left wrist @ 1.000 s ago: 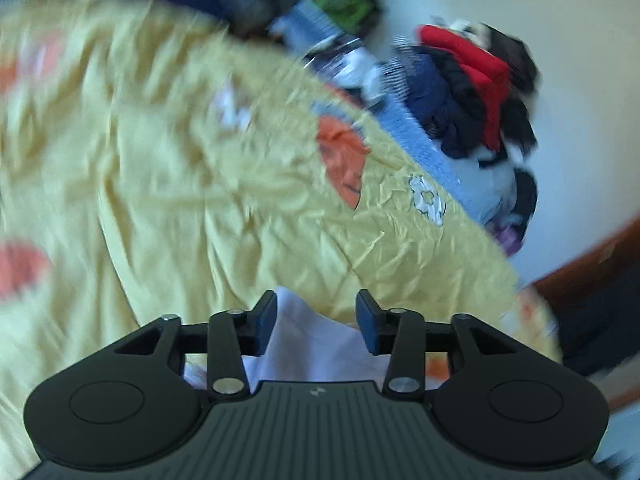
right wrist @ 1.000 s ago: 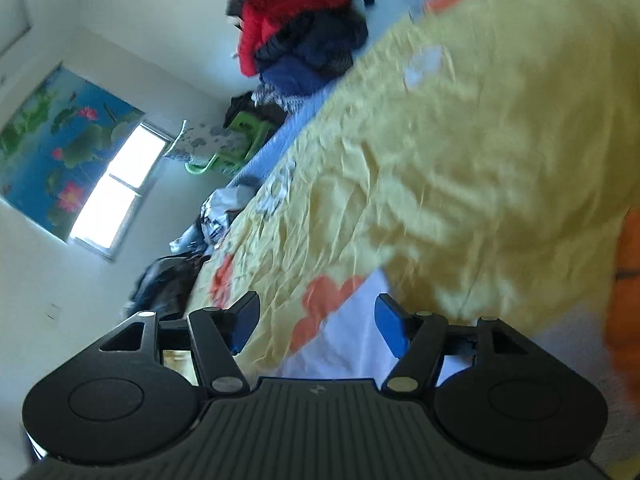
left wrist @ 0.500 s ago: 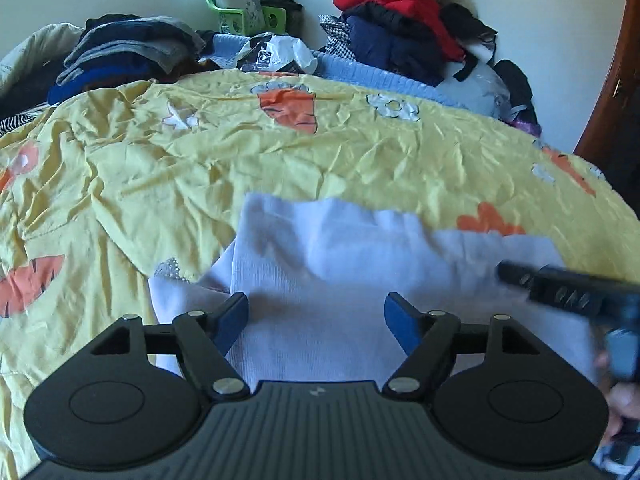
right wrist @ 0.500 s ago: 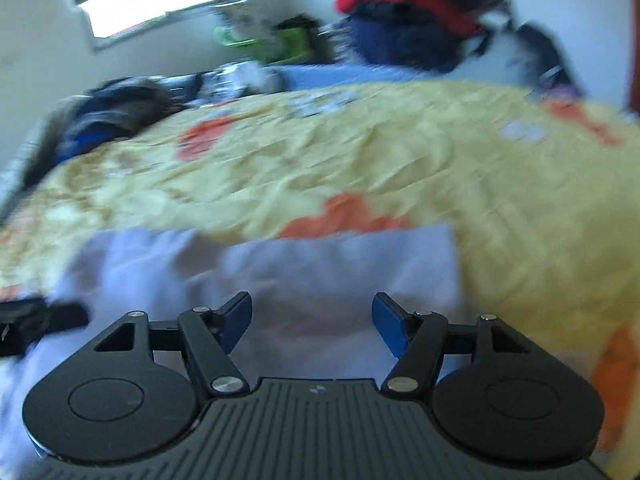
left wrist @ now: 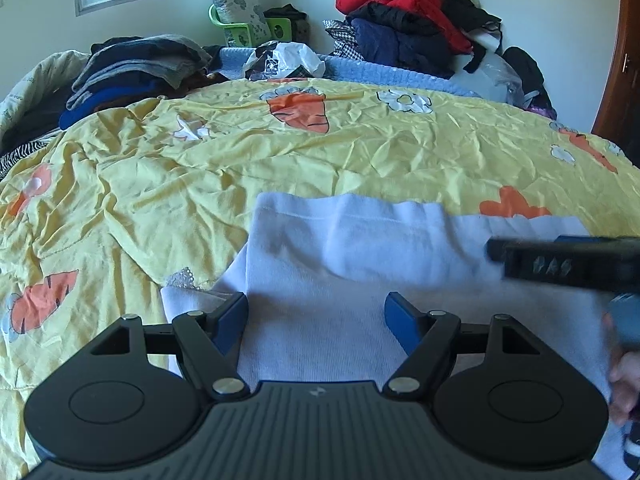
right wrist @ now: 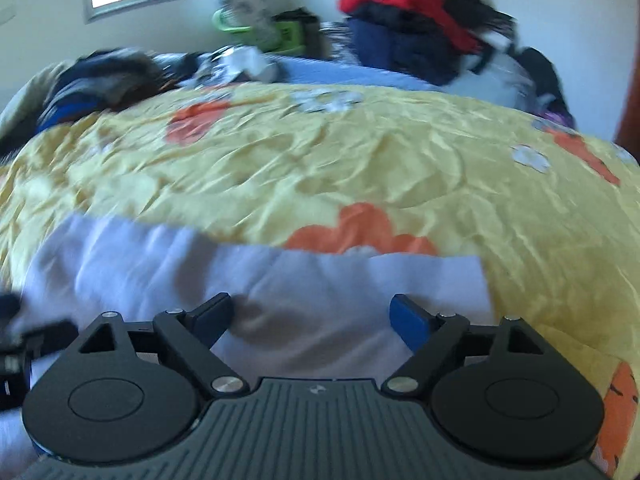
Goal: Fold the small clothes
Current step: 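Withdraw both tools and move them over the folded sweater's side edge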
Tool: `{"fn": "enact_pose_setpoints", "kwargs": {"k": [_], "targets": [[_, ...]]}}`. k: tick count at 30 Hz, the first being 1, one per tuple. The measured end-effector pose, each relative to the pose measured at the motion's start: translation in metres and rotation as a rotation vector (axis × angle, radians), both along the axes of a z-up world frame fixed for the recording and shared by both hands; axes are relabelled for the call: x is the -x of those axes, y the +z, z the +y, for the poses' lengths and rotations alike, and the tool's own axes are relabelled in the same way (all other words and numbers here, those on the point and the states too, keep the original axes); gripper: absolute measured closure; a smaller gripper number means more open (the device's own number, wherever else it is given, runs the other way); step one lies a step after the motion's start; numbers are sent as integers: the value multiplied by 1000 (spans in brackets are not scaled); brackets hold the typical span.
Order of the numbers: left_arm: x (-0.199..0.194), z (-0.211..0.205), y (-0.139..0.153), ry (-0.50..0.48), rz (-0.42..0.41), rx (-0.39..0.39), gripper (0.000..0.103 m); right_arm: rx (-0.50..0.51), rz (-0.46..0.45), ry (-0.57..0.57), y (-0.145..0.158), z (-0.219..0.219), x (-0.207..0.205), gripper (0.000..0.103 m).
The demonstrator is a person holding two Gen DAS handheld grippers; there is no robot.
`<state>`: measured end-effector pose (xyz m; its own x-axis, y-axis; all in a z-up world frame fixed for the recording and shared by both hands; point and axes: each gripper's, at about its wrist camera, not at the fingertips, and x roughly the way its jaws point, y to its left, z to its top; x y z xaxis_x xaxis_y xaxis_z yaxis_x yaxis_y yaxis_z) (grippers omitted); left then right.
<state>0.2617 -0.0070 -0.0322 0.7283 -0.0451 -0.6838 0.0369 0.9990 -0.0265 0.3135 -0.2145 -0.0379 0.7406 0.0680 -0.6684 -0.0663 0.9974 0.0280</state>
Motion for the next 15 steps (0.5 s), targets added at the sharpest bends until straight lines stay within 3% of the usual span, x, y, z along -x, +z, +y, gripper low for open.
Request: {"fn": "enact_pose_setpoints", "kwargs": {"k": [6, 12, 15], "targets": [[3, -1, -4, -7, -16, -11, 25, 31, -87, -1, 12, 3, 38, 13], [15, -4, -3, -13, -36, -37, 25, 112, -21, 74, -4, 9, 52, 8], [29, -1, 1, -22, -54, -25, 25, 42, -35, 4, 2, -6, 57, 7]]}}
